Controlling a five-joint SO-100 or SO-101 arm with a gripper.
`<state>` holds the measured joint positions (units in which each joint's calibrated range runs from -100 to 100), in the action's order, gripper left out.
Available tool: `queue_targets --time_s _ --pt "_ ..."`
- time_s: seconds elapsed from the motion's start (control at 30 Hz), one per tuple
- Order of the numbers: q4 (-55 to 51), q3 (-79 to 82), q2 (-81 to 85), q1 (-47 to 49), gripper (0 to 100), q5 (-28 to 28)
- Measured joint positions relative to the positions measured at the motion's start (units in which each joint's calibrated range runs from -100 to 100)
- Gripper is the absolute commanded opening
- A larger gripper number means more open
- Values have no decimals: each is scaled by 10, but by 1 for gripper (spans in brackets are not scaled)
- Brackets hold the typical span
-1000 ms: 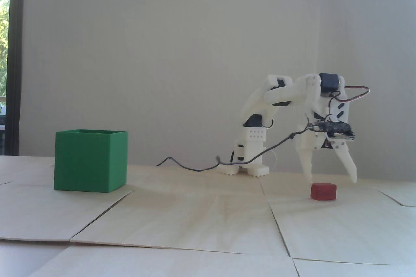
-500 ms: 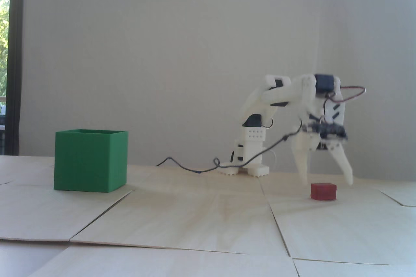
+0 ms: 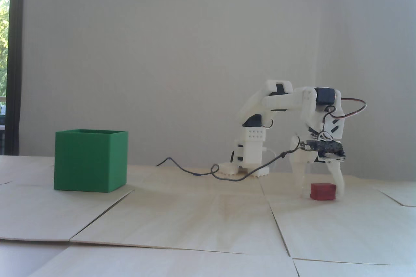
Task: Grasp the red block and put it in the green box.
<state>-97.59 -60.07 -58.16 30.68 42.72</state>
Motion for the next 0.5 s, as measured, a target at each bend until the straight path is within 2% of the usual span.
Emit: queue_targets --time_s 0.07,0.5 --pt "0 0 0 2 1 0" --pt "0 -32 -1 -25 2 0"
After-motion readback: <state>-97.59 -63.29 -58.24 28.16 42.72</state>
